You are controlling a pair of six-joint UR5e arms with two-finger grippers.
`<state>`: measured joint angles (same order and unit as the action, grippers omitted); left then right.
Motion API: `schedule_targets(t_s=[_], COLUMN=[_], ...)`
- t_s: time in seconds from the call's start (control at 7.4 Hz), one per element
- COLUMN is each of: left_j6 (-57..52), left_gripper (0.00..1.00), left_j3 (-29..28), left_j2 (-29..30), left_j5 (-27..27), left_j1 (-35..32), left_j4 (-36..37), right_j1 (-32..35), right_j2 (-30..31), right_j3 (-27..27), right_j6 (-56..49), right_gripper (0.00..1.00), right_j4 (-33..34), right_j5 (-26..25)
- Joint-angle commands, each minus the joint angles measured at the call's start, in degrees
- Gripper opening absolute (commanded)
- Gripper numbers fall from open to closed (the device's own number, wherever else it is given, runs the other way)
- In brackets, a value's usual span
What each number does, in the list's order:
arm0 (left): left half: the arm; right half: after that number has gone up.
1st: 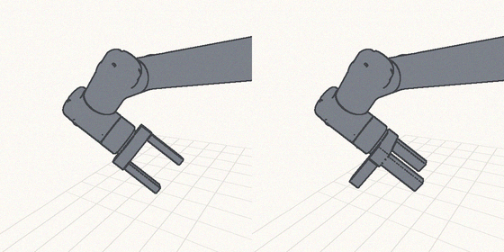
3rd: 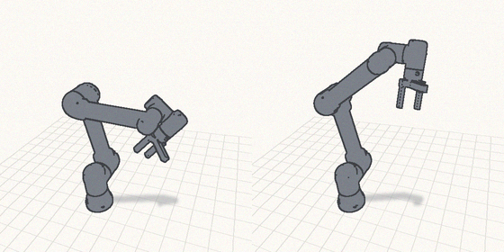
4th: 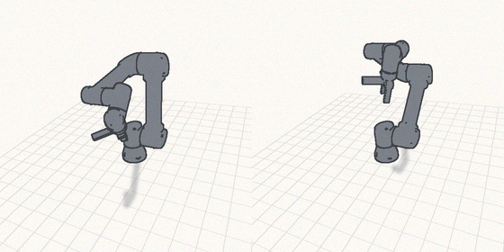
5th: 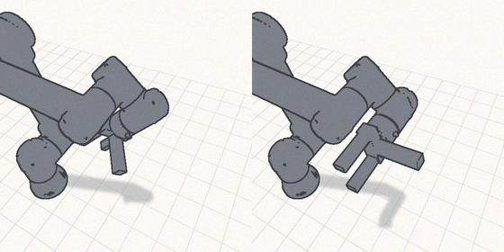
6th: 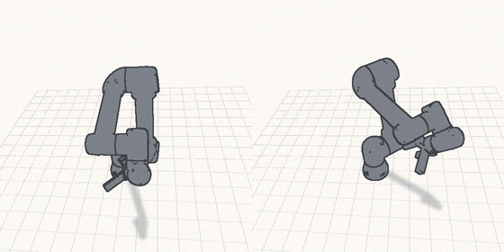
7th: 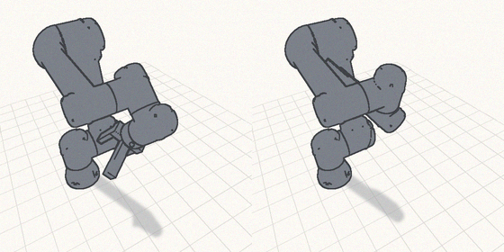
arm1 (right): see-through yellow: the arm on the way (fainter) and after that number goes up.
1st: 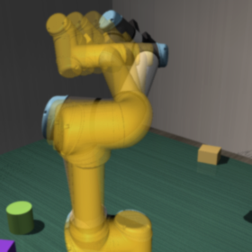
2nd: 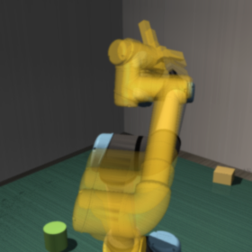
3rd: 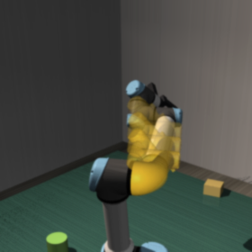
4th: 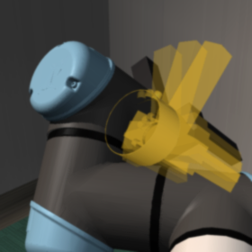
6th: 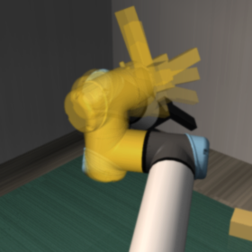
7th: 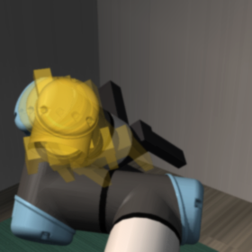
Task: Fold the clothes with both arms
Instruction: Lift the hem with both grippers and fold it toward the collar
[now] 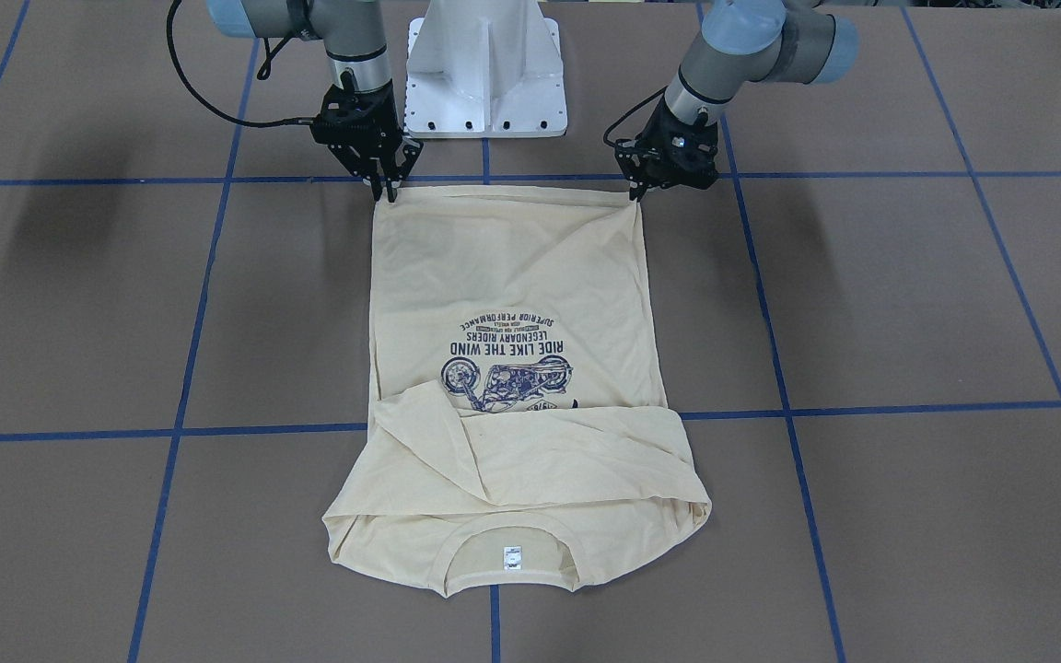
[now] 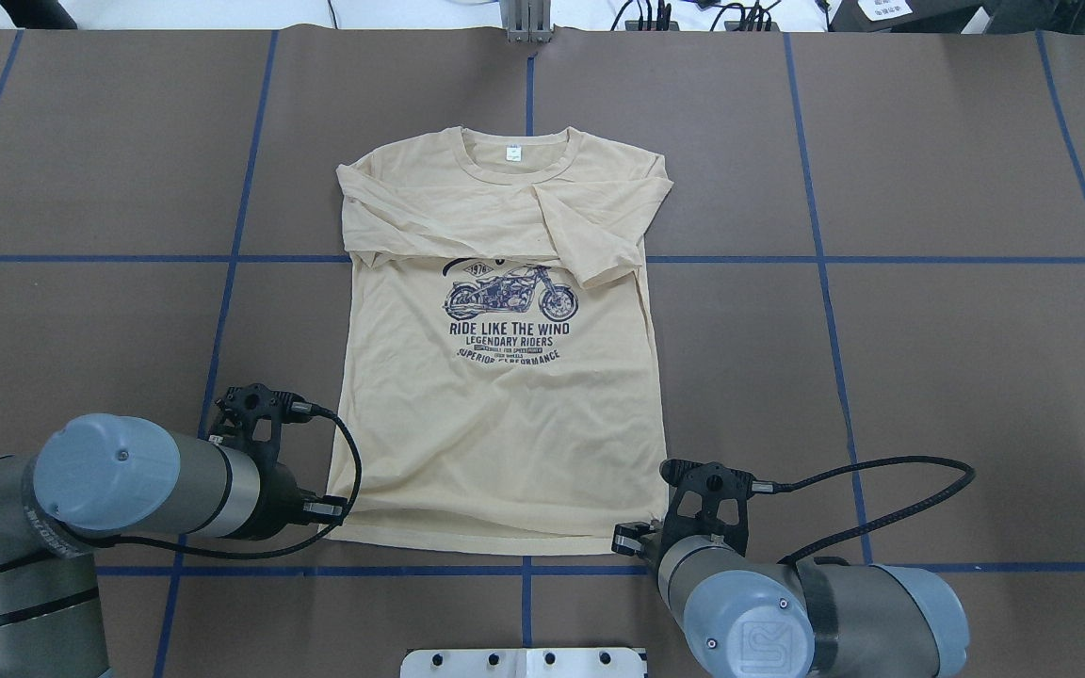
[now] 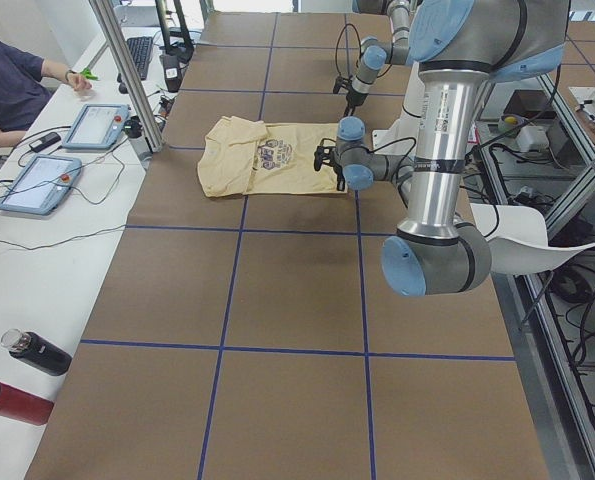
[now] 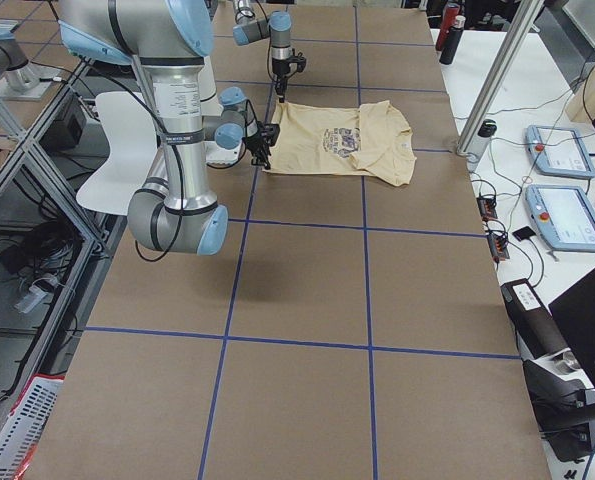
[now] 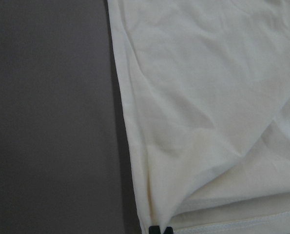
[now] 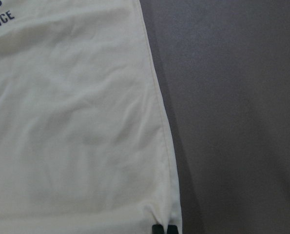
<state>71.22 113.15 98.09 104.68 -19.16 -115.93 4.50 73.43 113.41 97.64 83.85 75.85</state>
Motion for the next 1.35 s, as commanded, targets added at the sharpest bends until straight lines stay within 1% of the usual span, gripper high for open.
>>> schedule_targets(t_s=[0.0,0.14,0.27,0.41,0.54,0.68,0.81,0.95,1.08,1.22], left_j6=[0.0,0.0,-0.1,-0.1,-0.1,-0.1,0.0,0.1,0.1,0.2], left_gripper=[0.00,0.00,0.00,0.00,0.00,0.00,0.00,0.00,0.00,0.00], left_j3=[1.1,4.1,8.3,12.9,16.5,20.0,24.9,30.2,33.0,32.4], left_j2=[0.0,-0.1,0.0,0.2,0.1,-0.1,-0.1,0.3,0.5,0.7], left_j5=[0.1,0.4,3.2,7.6,9.6,12.0,15.4,18.3,19.3,19.1], left_j1=[0.0,0.0,0.0,-0.6,-0.7,-0.8,-0.9,-0.8,-0.7,-0.6], left_j4=[0.3,2.3,6.6,10.3,12.1,14.0,16.9,21.7,25.1,25.5], right_j1=[0.8,1.5,4.2,7.9,10.2,10.6,9.2,6.2,5.3,5.4], right_j2=[0.0,0.5,1.4,1.6,2.2,3.6,5.1,6.1,5.9,5.9], right_j3=[0.9,4.1,7.6,11.4,16.4,22.9,28.7,32.4,33.1,32.5], right_j6=[-0.3,-0.6,-1.0,-1.0,-1.3,-2.4,-2.5,-2.5,-2.5,-2.5], right_gripper=[0.00,0.00,0.00,0.00,0.00,0.00,0.00,0.00,0.00,0.00], right_j4=[0.0,0.1,0.8,2.6,5.4,9.1,12.4,14.2,14.4,14.4], right_j5=[0.1,0.9,4.5,12.1,18.8,23.5,25.7,25.8,25.8,25.1])
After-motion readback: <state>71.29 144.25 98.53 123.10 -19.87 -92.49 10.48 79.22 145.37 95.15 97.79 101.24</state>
